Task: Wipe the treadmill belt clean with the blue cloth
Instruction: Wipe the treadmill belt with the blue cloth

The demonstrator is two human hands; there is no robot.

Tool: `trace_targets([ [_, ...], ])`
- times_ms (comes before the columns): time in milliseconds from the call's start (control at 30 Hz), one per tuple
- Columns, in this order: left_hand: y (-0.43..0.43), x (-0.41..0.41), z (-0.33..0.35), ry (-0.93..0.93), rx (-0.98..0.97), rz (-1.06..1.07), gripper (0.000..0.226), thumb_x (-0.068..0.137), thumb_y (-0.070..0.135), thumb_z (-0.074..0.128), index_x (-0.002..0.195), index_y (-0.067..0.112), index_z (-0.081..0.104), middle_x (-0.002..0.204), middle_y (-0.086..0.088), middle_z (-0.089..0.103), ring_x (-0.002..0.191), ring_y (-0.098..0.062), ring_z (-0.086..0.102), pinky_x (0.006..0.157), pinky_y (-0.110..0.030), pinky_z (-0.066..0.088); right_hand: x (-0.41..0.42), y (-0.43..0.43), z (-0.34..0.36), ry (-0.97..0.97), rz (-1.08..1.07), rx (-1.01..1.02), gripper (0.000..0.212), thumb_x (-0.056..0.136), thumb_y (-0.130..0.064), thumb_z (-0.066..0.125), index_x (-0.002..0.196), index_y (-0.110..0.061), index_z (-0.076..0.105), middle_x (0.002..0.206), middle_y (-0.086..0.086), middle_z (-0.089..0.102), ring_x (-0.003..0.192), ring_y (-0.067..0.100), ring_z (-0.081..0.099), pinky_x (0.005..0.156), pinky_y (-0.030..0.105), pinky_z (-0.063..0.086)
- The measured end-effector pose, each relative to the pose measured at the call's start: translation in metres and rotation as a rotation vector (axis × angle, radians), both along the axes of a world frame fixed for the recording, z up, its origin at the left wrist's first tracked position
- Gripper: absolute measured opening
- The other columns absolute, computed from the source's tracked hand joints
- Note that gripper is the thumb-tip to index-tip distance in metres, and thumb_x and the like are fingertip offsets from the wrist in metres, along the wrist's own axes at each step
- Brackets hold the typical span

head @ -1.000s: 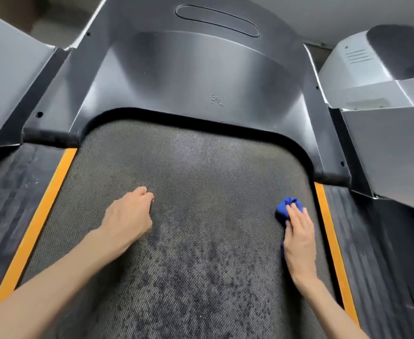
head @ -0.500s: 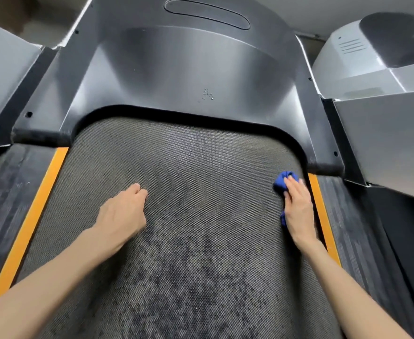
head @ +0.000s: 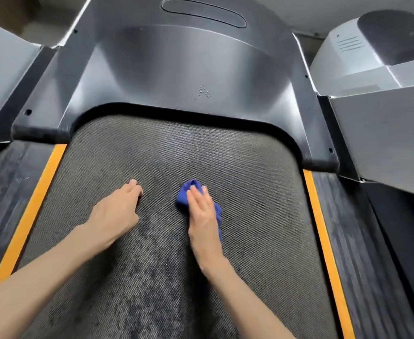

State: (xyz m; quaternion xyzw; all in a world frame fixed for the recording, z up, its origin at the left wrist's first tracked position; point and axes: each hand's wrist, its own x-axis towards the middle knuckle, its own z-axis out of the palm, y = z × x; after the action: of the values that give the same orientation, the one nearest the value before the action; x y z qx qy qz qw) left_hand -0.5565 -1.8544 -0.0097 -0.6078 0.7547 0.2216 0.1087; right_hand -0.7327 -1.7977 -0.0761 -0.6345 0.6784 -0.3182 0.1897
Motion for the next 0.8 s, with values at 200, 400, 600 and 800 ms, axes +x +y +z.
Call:
trace_targets([
  [200,0.003,-0.001,0.007,0.031,0.004,0.045,0.06,0.078,0.002,0.045,0.135,0.018,0.038,0.156,0.003,0.015,0.136,-0.022,0.031,0.104,-0.042,0.038,-0.067,0.01,0.007,0.145,0.068,-0.014,0.037,0.088,-0.009,0.038,0.12,-0.007,0.057,0.124,0.011,0.054,0.122,0.026,0.043,0.11,0.018,0.023],
  [400,-0.002,-0.001,0.011,-0.009,0.062,0.028,0.059,0.08,0.006,0.047,0.136,0.017,0.034,0.152,-0.003,0.025,0.13,-0.025,0.039,0.102,-0.039,0.038,-0.15,0.016,0.004,0.203,-0.591,0.084,0.032,0.086,0.01,0.044,0.115,0.008,0.056,0.121,0.026,0.056,0.121,0.046,0.044,0.104,0.037,0.026],
  [600,0.001,-0.011,0.021,-0.085,0.036,0.051,0.052,0.085,0.005,0.043,0.135,0.015,0.033,0.142,-0.009,0.039,0.119,-0.027,0.048,0.093,-0.039,0.04,-0.003,0.001,0.0,0.151,-0.043,0.072,0.052,0.079,0.002,0.043,0.13,-0.003,0.05,0.136,0.014,0.048,0.133,0.026,0.036,0.114,0.03,0.02],
  [800,0.004,-0.008,0.018,-0.051,0.055,0.067,0.067,0.083,0.002,0.046,0.144,0.014,0.022,0.152,-0.006,0.025,0.133,-0.025,0.035,0.102,-0.041,0.036,-0.091,0.019,0.008,0.279,0.065,0.014,0.053,0.077,0.003,0.041,0.128,-0.004,0.054,0.134,0.013,0.052,0.131,0.029,0.041,0.114,0.022,0.017],
])
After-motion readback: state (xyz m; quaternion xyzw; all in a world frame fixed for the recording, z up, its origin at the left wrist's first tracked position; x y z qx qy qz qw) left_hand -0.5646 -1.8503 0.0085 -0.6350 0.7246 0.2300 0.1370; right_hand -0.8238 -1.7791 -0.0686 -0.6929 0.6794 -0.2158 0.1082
